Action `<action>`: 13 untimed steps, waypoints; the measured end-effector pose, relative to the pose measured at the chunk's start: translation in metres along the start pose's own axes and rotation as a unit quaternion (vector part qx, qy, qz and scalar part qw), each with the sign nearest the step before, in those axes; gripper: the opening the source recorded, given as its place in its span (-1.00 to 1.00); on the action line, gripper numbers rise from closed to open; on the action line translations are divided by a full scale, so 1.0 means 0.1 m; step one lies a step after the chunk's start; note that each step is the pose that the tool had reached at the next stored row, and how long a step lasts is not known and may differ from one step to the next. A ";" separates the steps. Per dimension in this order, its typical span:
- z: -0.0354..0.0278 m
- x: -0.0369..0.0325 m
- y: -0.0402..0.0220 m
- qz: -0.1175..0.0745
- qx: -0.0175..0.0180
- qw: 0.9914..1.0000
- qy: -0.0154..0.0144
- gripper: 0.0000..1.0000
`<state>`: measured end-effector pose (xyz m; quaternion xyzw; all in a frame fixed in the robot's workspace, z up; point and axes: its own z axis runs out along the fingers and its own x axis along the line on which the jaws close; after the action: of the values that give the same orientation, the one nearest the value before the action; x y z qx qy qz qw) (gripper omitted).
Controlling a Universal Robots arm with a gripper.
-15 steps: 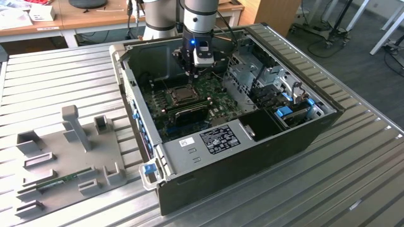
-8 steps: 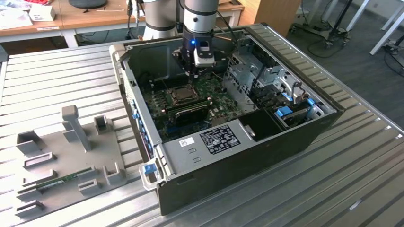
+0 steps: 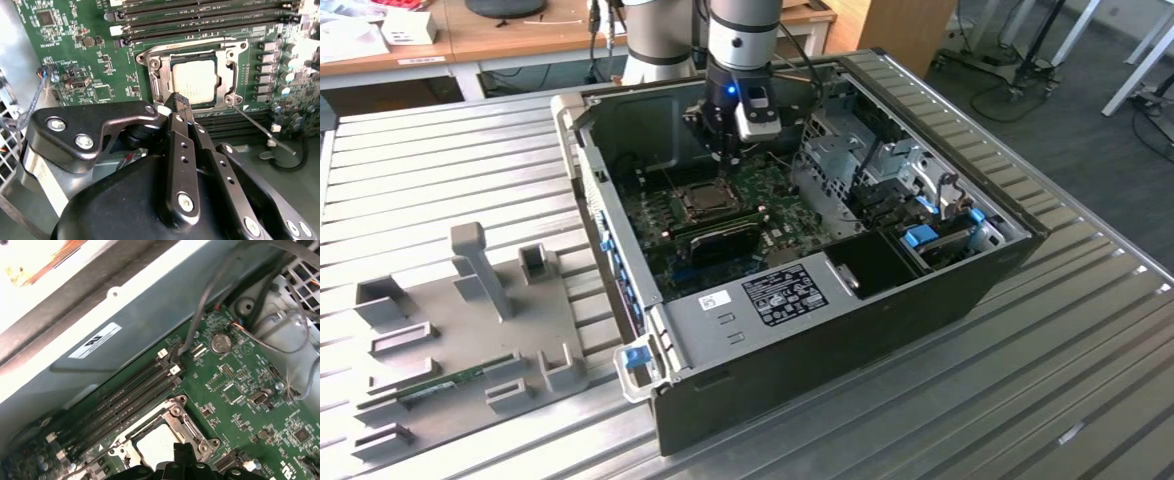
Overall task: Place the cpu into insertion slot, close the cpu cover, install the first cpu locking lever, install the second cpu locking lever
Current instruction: 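Close the cpu cover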
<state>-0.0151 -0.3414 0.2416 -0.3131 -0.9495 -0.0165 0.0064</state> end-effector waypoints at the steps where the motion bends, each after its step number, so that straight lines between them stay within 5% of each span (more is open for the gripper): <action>1: 0.001 0.000 0.000 -0.007 0.000 1.000 0.000 -0.79; 7: 0.006 0.002 -0.001 -0.036 0.001 0.999 0.001 -0.79; 13: 0.020 0.001 -0.002 -0.079 0.000 0.997 -0.001 -0.79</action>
<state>-0.0154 -0.3414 0.2396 -0.2368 -0.9714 -0.0169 0.0041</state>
